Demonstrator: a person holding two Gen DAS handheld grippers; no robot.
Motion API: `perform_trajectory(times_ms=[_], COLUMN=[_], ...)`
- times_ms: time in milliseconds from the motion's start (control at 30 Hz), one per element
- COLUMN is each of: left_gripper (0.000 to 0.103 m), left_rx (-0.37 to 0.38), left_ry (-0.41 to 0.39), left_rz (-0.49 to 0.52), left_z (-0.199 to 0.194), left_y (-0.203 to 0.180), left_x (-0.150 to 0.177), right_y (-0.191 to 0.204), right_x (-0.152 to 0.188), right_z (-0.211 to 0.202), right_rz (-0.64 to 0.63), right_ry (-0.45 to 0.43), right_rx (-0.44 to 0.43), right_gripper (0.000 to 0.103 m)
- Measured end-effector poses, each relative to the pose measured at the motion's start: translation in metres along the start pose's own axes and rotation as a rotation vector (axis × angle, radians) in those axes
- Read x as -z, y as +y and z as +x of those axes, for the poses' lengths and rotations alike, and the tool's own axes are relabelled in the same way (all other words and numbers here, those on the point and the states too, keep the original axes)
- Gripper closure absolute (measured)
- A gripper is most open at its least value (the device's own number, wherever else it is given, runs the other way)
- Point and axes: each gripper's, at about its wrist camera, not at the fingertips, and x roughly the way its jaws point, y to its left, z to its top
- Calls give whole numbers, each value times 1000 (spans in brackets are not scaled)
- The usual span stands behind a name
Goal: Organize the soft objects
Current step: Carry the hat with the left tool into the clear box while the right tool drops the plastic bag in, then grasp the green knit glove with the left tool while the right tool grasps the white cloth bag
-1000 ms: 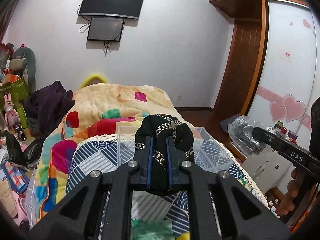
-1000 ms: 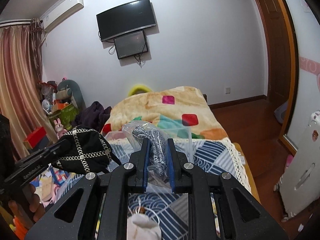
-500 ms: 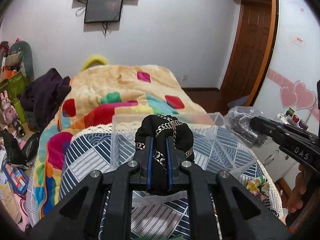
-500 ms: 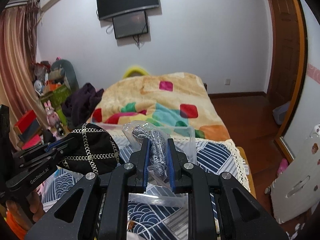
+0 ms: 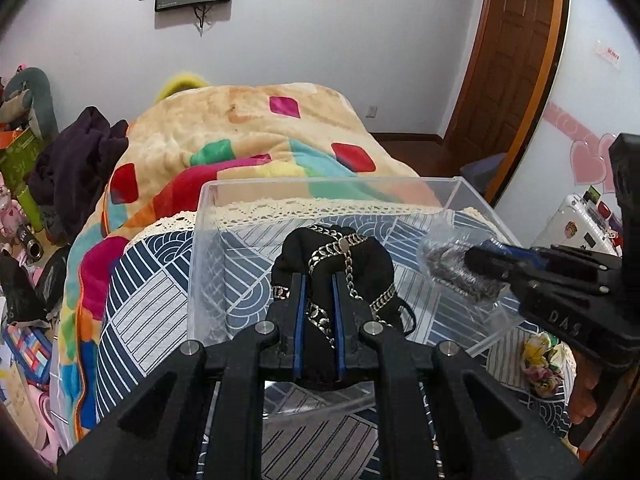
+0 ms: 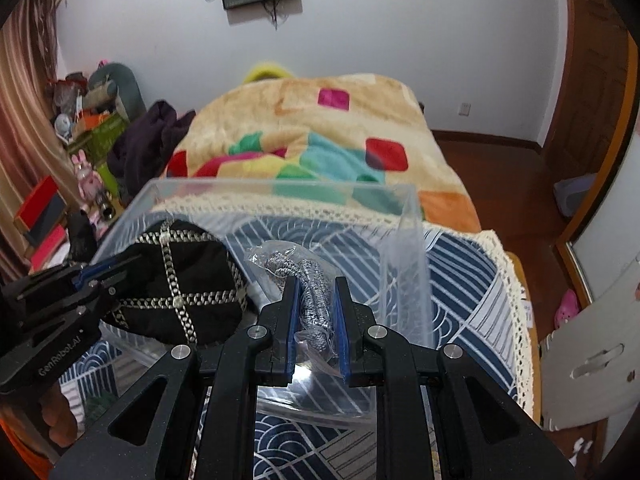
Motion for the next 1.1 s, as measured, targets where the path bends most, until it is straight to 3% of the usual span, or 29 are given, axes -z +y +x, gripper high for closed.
perform_trajectory(times_ms=[200, 400, 600, 767, 833, 933, 1100], left_gripper=[86, 70, 48, 32, 30, 27, 22], left_rx=[-2, 6, 12, 29, 33, 24, 14], left_ry=[10, -3, -72, -123, -144, -167, -165], left_rz=[-2, 16, 45, 45, 47, 52, 68], left_z=[-1, -15, -49, -79, -90, -104, -113], left_y=[1, -1, -9, -9, -9, -8, -8], left_x=[0, 3, 4, 7, 10, 17, 37], right_y=[1, 4, 7, 11, 14, 17, 21], right_x=[6, 5, 5, 8, 11, 20, 36], right_z=[5, -10, -41, -68, -78, -93, -103], right_rz=[-21, -28, -33, -40, -48, -53, -50], right_ry=[40, 7, -89, -173, -203, -255, -292], right_rx=[-7, -9, -11, -5, -4, -4, -12], right_gripper=[86, 80, 61, 56, 53, 36, 32])
